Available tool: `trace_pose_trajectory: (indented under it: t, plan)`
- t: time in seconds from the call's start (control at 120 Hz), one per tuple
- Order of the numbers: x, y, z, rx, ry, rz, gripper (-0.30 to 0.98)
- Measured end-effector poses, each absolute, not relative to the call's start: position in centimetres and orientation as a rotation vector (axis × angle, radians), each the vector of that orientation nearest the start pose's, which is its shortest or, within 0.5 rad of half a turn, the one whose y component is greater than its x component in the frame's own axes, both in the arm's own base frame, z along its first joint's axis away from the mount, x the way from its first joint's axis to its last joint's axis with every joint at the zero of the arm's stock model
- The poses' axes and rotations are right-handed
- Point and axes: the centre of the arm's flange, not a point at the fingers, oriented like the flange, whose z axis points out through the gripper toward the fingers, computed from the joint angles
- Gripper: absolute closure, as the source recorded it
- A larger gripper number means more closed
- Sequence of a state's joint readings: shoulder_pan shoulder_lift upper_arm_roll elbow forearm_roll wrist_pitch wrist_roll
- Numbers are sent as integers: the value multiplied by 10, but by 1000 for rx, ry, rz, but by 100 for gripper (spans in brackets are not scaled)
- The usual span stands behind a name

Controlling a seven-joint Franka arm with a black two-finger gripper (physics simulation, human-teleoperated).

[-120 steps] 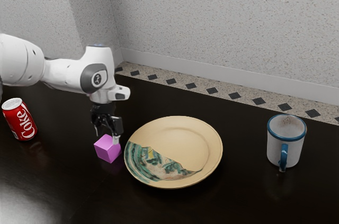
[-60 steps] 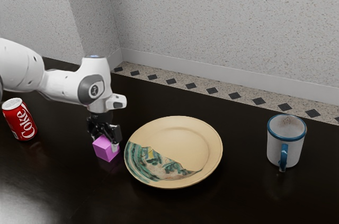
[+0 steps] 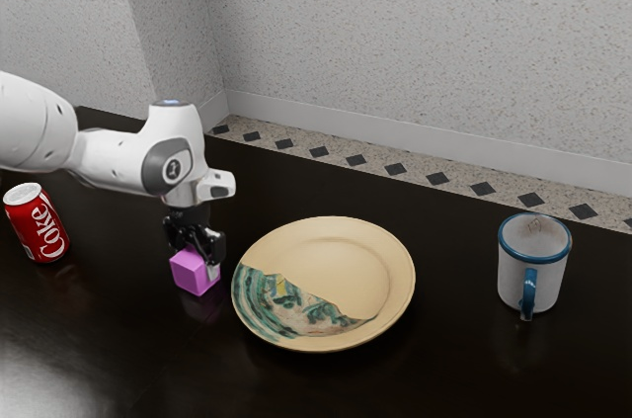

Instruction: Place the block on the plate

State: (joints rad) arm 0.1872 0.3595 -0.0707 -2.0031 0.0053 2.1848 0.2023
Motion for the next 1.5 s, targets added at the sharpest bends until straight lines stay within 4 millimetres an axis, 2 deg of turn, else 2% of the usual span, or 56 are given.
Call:
trace_pose_trajectory:
  t: [0.075, 0.142, 0.217, 0.292, 0.4, 0.467, 0.533, 0.667, 0.792, 0.958, 1.167, 1.233, 1.5]
  plan:
    - [582, 65, 279, -3173, 149, 236, 22]
    - [585, 52, 300, -3171, 182, 183, 25]
    - [589, 28, 325, -3166, 244, 114, 28]
    - [594, -4, 344, -3159, 326, 53, 29]
    - [609, -46, 360, -3153, 427, -23, 31]
    - [621, -65, 359, -3155, 471, -46, 32]
    - [626, -81, 349, -3159, 503, -34, 32]
    - [625, -113, 326, -3165, 575, 12, 32]
    - [622, -134, 305, -3170, 622, 52, 33]
    - [627, -143, 282, -3180, 637, 73, 29]
    - [629, -143, 284, -3185, 642, 60, 13]
    - [629, -144, 298, -3179, 648, 29, 10]
    - [622, -146, 379, -3104, 715, -103, 3]
